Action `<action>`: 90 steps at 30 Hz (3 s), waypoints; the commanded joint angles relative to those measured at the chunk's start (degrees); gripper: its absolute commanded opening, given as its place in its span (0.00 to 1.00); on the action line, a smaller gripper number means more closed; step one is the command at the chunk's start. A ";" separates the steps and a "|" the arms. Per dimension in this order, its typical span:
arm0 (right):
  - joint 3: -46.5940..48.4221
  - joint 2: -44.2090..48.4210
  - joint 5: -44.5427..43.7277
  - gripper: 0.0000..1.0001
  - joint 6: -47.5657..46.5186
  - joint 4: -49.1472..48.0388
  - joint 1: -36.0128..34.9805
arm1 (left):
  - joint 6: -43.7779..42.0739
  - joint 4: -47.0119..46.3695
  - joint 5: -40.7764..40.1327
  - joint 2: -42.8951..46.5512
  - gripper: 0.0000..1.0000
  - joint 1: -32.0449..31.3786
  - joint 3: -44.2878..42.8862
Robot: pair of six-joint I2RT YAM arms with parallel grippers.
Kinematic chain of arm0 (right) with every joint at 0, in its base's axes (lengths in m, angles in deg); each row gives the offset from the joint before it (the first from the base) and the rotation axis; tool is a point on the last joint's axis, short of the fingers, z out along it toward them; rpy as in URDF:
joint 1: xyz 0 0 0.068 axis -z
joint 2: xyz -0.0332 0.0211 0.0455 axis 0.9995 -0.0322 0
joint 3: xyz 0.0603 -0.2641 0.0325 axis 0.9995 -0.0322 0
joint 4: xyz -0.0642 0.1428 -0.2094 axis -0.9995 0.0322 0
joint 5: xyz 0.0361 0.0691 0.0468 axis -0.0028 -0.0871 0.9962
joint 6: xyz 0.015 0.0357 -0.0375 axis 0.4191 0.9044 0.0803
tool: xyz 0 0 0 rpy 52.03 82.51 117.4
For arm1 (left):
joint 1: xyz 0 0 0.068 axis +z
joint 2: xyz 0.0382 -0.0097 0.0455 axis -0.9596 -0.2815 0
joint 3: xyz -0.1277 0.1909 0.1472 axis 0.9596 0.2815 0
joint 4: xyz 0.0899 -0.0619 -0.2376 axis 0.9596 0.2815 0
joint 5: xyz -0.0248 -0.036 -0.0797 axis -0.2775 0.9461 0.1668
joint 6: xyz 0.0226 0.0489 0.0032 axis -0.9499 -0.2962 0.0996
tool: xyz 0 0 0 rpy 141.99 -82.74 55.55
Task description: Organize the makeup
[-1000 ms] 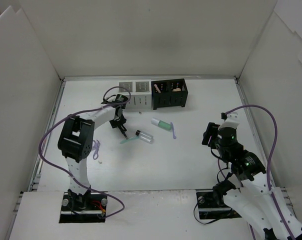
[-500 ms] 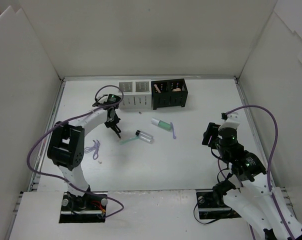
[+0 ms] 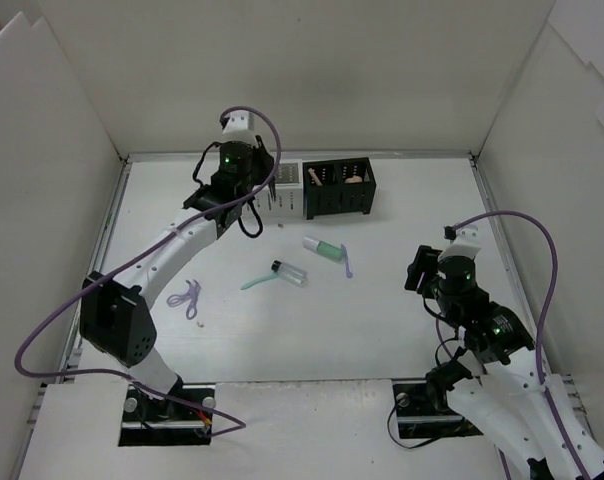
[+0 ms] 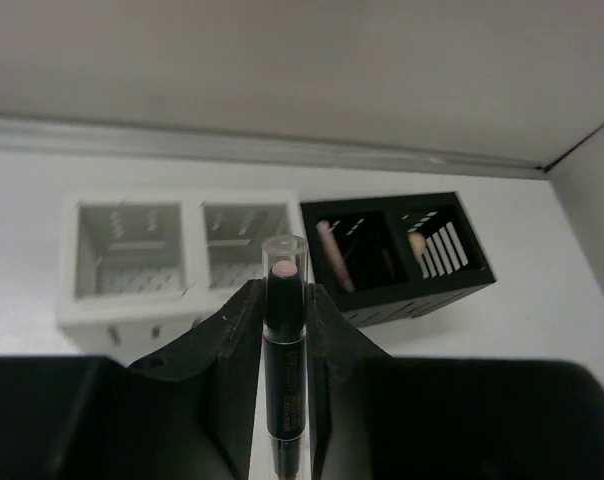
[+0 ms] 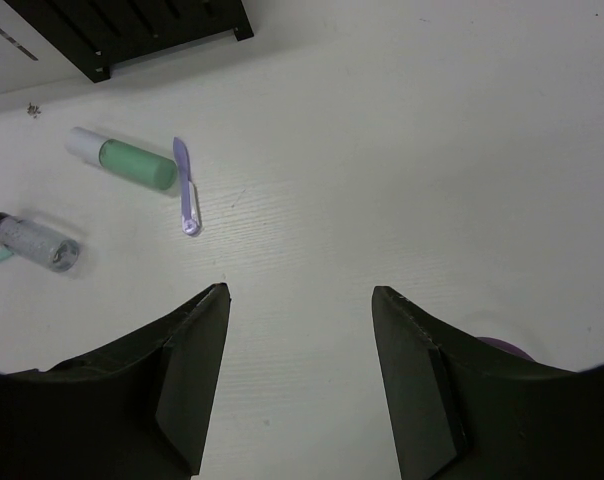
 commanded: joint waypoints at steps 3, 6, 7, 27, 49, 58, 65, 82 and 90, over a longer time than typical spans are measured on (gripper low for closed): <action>0.08 -0.97 -1.05 0.56 -0.36 -3.61 0.34 | -13.14 -21.63 15.69 -7.82 0.00 -1.02 -9.86; 0.00 -0.88 -1.22 0.56 -0.36 -3.52 0.43 | -15.25 -25.36 19.12 -13.00 0.00 -1.55 -15.22; 0.00 -0.88 -1.40 0.56 -0.27 -3.52 0.25 | -16.12 -25.53 21.14 -15.80 0.00 -1.55 -18.71; 0.08 -3.16 -1.22 0.56 -0.45 -3.61 0.25 | -20.27 -36.08 24.24 -33.85 0.08 -2.60 -27.27; 0.26 -3.08 -1.05 0.56 -0.45 -3.52 0.34 | -23.25 -38.81 24.23 -29.37 0.40 -2.60 -19.19; 0.87 -4.13 0.44 0.56 -0.71 -3.52 0.25 | -23.60 -36.35 21.42 -18.13 0.67 -2.60 -11.29; 2.28 -6.32 5.54 0.54 -1.76 -3.52 0.34 | -20.71 -14.88 11.52 -0.57 0.79 -3.13 -5.56; 9.48 -22.92 12.57 0.56 -5.71 -3.87 -8.53 | 1.01 30.61 -1.26 28.97 0.99 -1.20 11.22; 15.02 -33.99 13.54 0.61 -8.97 -5.02 -15.04 | -4.53 44.15 2.87 37.42 1.00 3.55 11.31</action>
